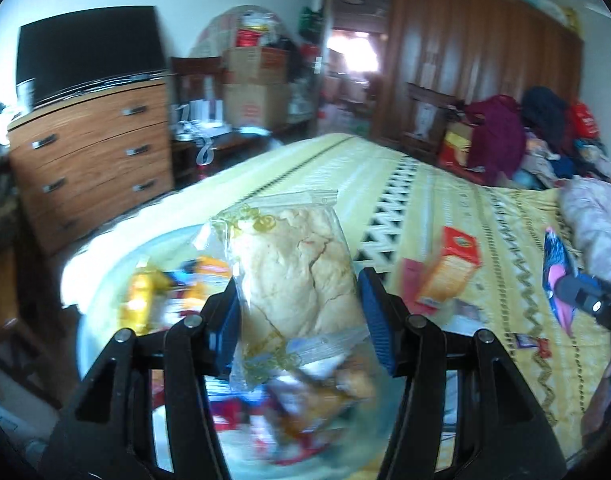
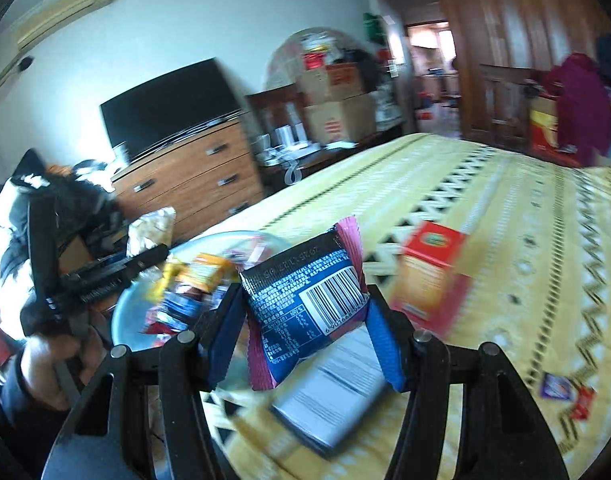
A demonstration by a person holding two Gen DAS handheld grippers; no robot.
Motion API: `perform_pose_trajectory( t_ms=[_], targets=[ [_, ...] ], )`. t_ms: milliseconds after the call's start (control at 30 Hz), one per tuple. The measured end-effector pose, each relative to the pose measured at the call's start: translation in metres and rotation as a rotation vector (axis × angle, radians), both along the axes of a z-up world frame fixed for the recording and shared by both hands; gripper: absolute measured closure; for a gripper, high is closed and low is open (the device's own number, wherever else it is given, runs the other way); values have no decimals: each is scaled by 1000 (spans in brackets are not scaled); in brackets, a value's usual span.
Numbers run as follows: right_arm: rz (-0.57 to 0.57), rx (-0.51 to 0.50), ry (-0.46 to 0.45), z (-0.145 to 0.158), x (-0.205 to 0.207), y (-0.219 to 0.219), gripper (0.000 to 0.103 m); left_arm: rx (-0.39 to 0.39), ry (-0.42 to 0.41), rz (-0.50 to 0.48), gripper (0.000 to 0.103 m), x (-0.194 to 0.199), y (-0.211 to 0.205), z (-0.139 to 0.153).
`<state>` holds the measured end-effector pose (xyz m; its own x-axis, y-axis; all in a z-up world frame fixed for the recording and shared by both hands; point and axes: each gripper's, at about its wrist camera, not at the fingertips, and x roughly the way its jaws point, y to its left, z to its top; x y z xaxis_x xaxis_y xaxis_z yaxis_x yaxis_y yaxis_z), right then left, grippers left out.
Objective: Organize snacks
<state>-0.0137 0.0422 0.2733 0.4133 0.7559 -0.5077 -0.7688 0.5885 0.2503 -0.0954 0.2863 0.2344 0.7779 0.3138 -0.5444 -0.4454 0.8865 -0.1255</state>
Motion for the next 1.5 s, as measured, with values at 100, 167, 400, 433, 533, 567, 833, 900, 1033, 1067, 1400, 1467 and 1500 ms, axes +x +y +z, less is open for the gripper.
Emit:
perform_pose_trajectory(
  t_ms=[100, 167, 400, 433, 533, 567, 833, 900, 1033, 1067, 1400, 1467, 1500],
  targets=[
    [61, -15, 15, 0, -8, 46, 40, -20, 8, 36, 47, -7, 16, -8],
    [95, -26, 24, 0, -14, 73, 40, -34, 11, 46, 47, -8, 28, -12],
    [166, -76, 30, -8, -26, 135, 40, -60, 15, 62, 47, -19, 45, -19],
    [170, -82, 31, -10, -27, 140, 40, -65, 15, 62, 47, -23, 48, -20],
    [172, -92, 35, -14, -26, 142, 40, -74, 14, 61, 47, -28, 52, -21],
    [172, -94, 34, -13, -27, 142, 40, -76, 14, 61, 47, -28, 53, -21],
    [172, -99, 34, -14, -28, 140, 40, -70, 11, 55, 47, -28, 52, -17],
    [152, -83, 16, -12, -29, 132, 40, -10, -14, 32, 47, -29, 36, -9],
    [23, -59, -34, -15, -30, 66, 40, 44, -81, -217, 47, -16, -52, 15],
    [-32, -68, -48, -19, -29, 40, 40, 53, -89, -324, 47, -9, -89, 19],
    [-598, -307, 260, -214, 50, -276, 40, -48, 166, -828, 46, 123, -353, -117],
    [-621, -328, 293, -247, 65, -302, 40, 0, 221, -819, 46, 152, -377, -161],
    [-633, -336, 302, -259, 72, -312, 38, 35, 285, -786, 46, 169, -386, -189]
  ],
)
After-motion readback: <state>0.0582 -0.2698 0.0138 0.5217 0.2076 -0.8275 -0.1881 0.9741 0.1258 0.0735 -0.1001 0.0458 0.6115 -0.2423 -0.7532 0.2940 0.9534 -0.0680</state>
